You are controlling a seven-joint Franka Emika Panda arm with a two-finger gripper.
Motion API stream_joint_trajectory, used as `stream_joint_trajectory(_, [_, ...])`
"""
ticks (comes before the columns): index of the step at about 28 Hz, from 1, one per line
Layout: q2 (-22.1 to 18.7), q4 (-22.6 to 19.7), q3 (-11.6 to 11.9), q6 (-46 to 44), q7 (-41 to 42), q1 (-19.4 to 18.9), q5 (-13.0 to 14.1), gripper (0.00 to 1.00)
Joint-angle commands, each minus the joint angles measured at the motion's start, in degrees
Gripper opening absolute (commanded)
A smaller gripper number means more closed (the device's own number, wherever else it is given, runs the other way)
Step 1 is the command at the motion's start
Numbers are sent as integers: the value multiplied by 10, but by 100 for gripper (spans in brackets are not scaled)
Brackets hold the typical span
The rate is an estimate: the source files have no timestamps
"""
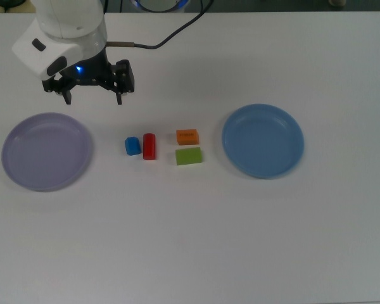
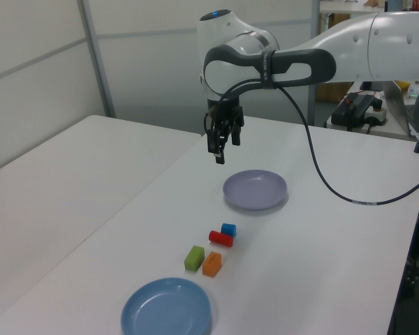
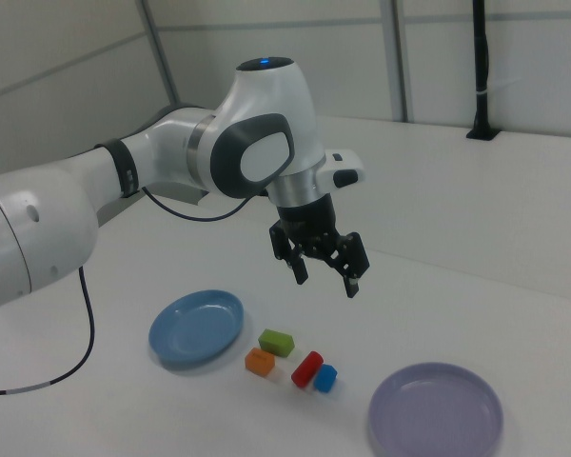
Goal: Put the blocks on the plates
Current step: 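Lower the gripper onto the green block and close on it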
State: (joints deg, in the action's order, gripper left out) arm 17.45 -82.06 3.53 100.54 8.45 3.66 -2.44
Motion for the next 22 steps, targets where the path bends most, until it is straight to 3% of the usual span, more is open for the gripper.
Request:
stream_joint_trajectory(1, [-5, -9, 5, -13, 8, -9, -13, 100])
stream_joint_trajectory(6, [5, -11, 0, -13, 4, -11, -9, 100])
stream_joint_trajectory(22, [77, -40, -9, 44, -3, -114, -15, 100])
